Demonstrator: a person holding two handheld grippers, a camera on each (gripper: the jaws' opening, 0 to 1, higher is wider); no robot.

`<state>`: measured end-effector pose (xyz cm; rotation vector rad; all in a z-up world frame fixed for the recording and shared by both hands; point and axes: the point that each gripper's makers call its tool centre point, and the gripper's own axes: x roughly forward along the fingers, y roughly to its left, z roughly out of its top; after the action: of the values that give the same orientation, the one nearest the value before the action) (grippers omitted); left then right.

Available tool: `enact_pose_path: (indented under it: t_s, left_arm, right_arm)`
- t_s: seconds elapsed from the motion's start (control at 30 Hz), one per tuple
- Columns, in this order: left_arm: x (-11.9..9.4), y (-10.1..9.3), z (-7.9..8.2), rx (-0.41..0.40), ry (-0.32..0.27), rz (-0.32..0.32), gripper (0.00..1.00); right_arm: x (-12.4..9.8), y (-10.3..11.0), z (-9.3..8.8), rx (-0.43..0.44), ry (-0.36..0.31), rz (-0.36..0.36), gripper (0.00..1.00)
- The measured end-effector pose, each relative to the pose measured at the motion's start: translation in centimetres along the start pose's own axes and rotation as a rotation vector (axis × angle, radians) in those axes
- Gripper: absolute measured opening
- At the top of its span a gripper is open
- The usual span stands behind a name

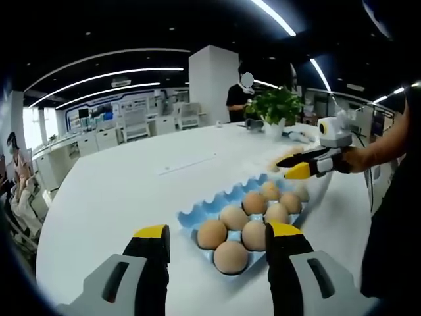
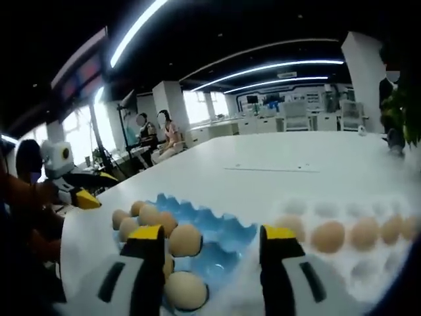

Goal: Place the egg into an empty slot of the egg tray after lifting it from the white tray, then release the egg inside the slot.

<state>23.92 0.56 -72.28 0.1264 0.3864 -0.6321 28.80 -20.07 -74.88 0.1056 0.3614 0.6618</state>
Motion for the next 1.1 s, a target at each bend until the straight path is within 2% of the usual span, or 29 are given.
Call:
enact_pose_path:
  t_s: [0.1,0.2,0.3,0.4,0.5,0.57,0.63,0.73,0.8,0.87,0.9,1.0,1.03,1.1]
  left_arm:
    - [0.0,0.0,0.0,-0.001,-0.001,0.000,0.59]
    - [0.0,0.0,0.0,-0.001,0.001,0.001,0.59]
    - [0.1,0.0,0.0,-0.002,0.000,-0.001,0.59]
    - [0.2,-0.1,0.1,-0.001,-0.003,0.000,0.60]
    - [0.2,0.1,0.2,0.002,-0.008,0.007,0.61]
    - [0.3,0.2,0.2,-0.001,-0.008,0.009,0.61]
    - [0.3,0.1,0.2,0.001,-0.006,0.006,0.61]
    - [0.3,0.1,0.2,0.001,-0.007,0.006,0.61]
    - [0.4,0.1,0.2,0.003,-0.009,0.011,0.61]
    - [0.4,0.1,0.2,0.000,-0.009,0.011,0.61]
    - [0.4,0.1,0.2,-0.001,-0.008,0.011,0.61]
    - [0.3,0.1,0.2,0.001,-0.007,0.011,0.61]
    - [0.2,0.1,0.2,0.003,-0.006,0.013,0.61]
    - [0.2,0.2,0.2,-0.001,-0.007,0.015,0.60]
  right_arm:
    - [-1.1,-1.4,0.2,-0.008,-0.015,-0.051,0.61]
    - [-2.8,-3.6,0.3,0.005,-0.022,-0.125,0.63]
    - [-4.8,-6.5,0.1,0.021,-0.024,-0.227,0.61]
    - [-7.3,-9.6,0.4,0.034,-0.056,-0.344,0.60]
    - [-9.4,-12.4,0.4,0.050,-0.064,-0.429,0.59]
    - [-10.9,-14.3,0.8,0.074,-0.093,-0.491,0.59]
    - [-12.5,-16.5,0.9,0.066,-0.092,-0.566,0.59]
    - [-14.1,-18.5,0.9,0.074,-0.099,-0.637,0.58]
    - [-14.8,-19.5,0.6,0.090,-0.102,-0.665,0.58]
    - [-15.2,-20.3,-0.2,0.104,-0.074,-0.694,0.56]
    - [-15.2,-20.7,-0.6,0.110,-0.064,-0.702,0.54]
    - [-15.5,-21.2,-1.5,0.116,-0.033,-0.727,0.35]
    - [-16.0,-21.7,-1.3,0.098,-0.052,-0.751,0.31]
    - [-16.1,-21.9,-1.8,0.165,-0.050,-0.754,0.34]
